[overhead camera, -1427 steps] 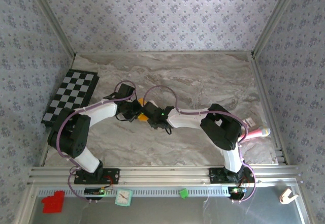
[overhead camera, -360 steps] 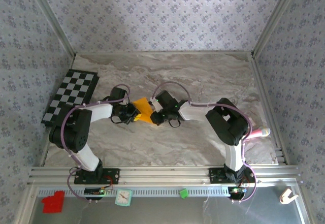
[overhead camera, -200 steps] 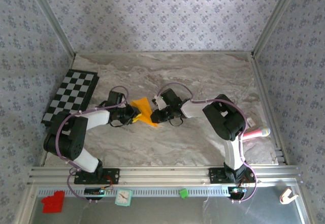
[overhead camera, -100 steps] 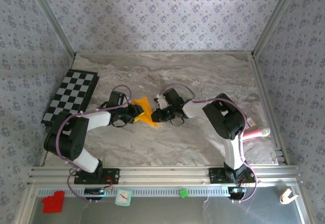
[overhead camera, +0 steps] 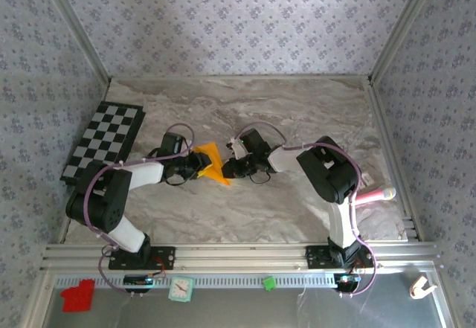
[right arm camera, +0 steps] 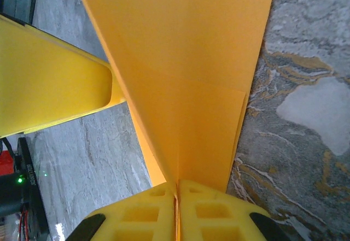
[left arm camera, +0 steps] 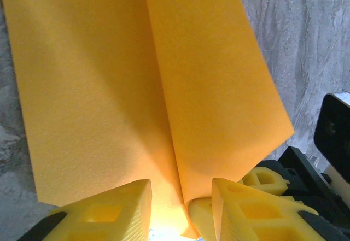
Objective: Fold a paper plane with a square sheet of paper (pick it up from the middle)
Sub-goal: Fourth fold the wing at the center of the table.
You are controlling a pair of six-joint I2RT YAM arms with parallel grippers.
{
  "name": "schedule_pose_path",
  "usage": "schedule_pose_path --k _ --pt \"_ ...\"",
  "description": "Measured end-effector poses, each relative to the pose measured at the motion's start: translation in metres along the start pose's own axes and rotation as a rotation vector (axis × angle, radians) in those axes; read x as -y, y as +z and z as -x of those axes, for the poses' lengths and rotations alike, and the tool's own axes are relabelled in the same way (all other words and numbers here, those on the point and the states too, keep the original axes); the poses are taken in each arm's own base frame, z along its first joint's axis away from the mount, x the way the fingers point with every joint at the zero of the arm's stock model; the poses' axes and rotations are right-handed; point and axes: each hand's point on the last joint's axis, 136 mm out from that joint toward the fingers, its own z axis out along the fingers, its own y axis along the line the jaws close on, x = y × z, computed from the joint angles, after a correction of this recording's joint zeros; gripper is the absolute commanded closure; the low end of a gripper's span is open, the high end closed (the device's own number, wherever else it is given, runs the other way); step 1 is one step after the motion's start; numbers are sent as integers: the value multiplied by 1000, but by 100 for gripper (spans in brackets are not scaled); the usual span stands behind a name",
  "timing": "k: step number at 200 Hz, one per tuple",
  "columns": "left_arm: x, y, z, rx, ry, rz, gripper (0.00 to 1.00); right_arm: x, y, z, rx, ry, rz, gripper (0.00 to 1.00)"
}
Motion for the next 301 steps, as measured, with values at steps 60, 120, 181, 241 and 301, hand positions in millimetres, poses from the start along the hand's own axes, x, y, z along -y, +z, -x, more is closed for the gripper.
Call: schedule_pose_path --k 60,120,181,241,301 --pt "-2 9 2 -14 3 10 65 0 0 0 2 3 4 90" --pt "-1 13 -2 -34 12 10 60 0 0 0 3 8 9 89" --pt "-4 15 -2 -43 -1 36 61 -1 -1 0 2 15 15 85" --pt "-6 18 0 -65 -31 82 60 -2 -1 0 0 13 23 81" --pt "-7 18 1 -77 -65 117 60 -2 -2 0 1 5 18 81"
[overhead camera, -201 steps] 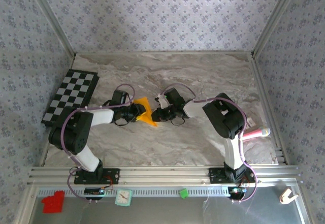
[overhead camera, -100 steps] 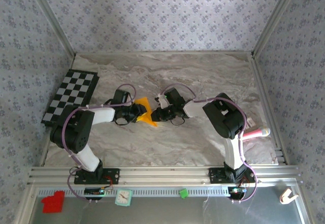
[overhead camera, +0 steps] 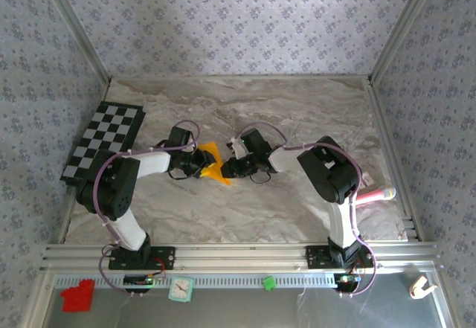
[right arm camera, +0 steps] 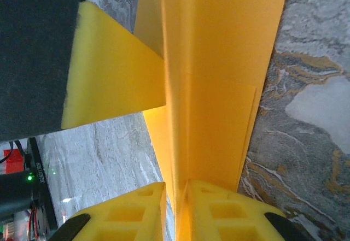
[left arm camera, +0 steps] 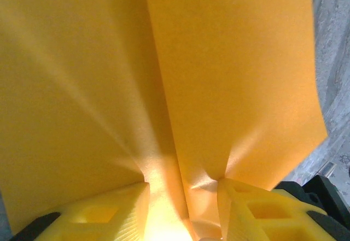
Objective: Fold a paper plane with a square sheet of paper (pick it up from the middle)
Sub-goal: Fourth fold the wing at the center of the table.
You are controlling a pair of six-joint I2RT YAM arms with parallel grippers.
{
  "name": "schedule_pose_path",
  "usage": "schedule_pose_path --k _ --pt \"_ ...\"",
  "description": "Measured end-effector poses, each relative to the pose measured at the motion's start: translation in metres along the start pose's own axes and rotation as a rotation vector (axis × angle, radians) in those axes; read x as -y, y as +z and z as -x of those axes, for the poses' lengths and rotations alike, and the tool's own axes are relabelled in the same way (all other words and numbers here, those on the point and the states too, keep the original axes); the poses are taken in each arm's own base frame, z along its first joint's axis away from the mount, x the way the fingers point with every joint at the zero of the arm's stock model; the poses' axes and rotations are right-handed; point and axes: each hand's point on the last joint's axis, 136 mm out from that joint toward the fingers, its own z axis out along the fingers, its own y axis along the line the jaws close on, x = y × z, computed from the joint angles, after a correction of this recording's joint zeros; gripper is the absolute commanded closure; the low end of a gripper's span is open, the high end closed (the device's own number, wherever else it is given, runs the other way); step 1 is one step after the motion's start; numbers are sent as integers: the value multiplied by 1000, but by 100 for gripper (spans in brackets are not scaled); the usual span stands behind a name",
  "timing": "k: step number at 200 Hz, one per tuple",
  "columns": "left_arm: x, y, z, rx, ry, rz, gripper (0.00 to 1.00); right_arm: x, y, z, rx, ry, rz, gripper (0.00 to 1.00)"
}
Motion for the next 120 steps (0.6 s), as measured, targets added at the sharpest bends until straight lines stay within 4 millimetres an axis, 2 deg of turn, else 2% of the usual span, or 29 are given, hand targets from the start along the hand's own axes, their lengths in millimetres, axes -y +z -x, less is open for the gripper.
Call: schedule_pose_path --k 120 --pt "-2 2 1 -24 -42 62 59 5 -4 0 4 -32 -48 82"
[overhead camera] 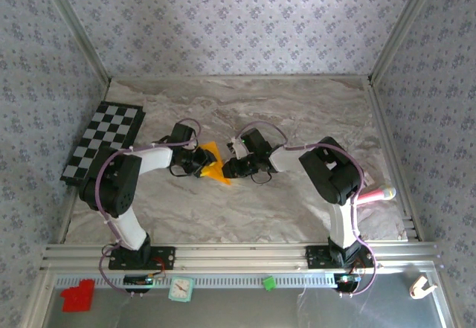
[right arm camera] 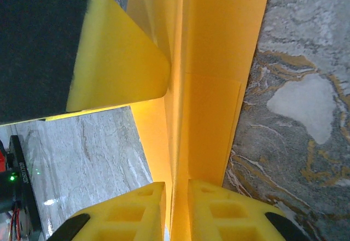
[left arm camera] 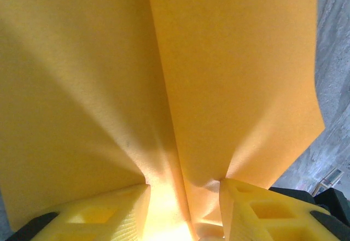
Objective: Fold a paper plane with a square sheet of paper (pick it up from the middle)
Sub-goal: Fourth fold the wing at the center of the table.
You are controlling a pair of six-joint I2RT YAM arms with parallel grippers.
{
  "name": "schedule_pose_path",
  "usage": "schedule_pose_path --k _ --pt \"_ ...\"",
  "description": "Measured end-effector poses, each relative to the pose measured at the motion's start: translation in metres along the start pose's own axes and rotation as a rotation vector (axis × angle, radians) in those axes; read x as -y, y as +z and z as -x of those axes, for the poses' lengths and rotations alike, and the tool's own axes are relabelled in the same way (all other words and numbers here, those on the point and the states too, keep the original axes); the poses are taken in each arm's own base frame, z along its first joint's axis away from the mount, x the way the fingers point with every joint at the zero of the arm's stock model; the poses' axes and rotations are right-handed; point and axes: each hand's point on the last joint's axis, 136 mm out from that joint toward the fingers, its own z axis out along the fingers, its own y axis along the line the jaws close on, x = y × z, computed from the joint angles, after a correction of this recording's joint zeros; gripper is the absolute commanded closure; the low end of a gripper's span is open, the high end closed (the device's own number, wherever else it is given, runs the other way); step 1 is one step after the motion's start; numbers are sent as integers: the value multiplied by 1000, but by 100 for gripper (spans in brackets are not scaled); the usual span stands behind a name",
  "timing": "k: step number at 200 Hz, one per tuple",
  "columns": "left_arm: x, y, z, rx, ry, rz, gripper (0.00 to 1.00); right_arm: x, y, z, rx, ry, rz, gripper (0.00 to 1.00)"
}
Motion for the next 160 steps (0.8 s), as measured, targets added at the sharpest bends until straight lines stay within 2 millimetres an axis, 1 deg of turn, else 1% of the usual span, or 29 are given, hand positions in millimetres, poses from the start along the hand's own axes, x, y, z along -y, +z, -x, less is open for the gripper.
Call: schedule_pose_path --k 36,95,160 --pt "0 0 0 0 0 0 59 0 0 0 0 0 -1 84" --pt "0 0 0 -1 -1 1 59 3 -1 0 0 7 -4 90" --pt "3 -3 0 4 7 -6 59 4 0 0 -7 20 22 92"
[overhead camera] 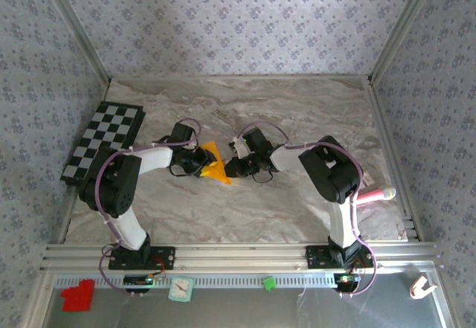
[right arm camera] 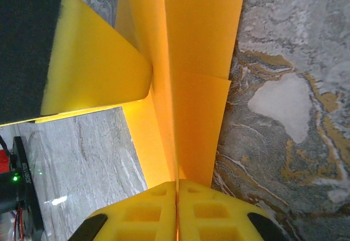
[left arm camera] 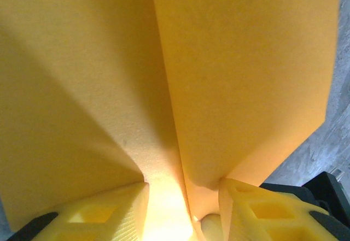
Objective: Fold a paper plane with a square sheet of paper (pick it up from the middle)
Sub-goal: Fourth fold the wing at the center of the table.
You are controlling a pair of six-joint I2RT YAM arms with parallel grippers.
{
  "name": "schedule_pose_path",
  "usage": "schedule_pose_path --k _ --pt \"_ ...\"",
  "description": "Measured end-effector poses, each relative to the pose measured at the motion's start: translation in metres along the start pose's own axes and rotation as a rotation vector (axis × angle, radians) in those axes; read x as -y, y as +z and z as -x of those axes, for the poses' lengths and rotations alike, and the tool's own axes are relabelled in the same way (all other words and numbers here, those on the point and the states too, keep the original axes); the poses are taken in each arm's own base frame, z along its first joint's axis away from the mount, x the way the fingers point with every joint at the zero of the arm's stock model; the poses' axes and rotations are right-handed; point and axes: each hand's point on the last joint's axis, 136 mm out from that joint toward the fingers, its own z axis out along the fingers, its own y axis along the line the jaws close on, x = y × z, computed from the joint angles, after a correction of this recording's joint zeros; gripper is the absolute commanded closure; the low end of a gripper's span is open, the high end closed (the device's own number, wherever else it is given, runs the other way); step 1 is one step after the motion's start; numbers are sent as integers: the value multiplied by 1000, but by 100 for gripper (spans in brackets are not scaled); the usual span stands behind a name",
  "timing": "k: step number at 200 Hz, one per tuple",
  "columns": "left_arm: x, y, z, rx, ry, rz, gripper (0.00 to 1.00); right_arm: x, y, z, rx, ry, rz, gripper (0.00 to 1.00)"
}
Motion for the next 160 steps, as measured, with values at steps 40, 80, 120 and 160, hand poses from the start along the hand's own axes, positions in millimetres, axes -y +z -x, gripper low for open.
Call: schedule_pose_path --k 40,80,120,160 --pt "4 -8 0 15 27 -4 59 0 0 0 -6 11 19 92" --pt "26 -37 2 87 116 -80 66 0 0 -1 -7 11 21 92" --pt "40 -42 -2 104 183 -187 77 0 1 -1 -8 12 21 92" --pt "36 -24 -6 58 184 -236 81 0 1 -1 -12 15 23 91"
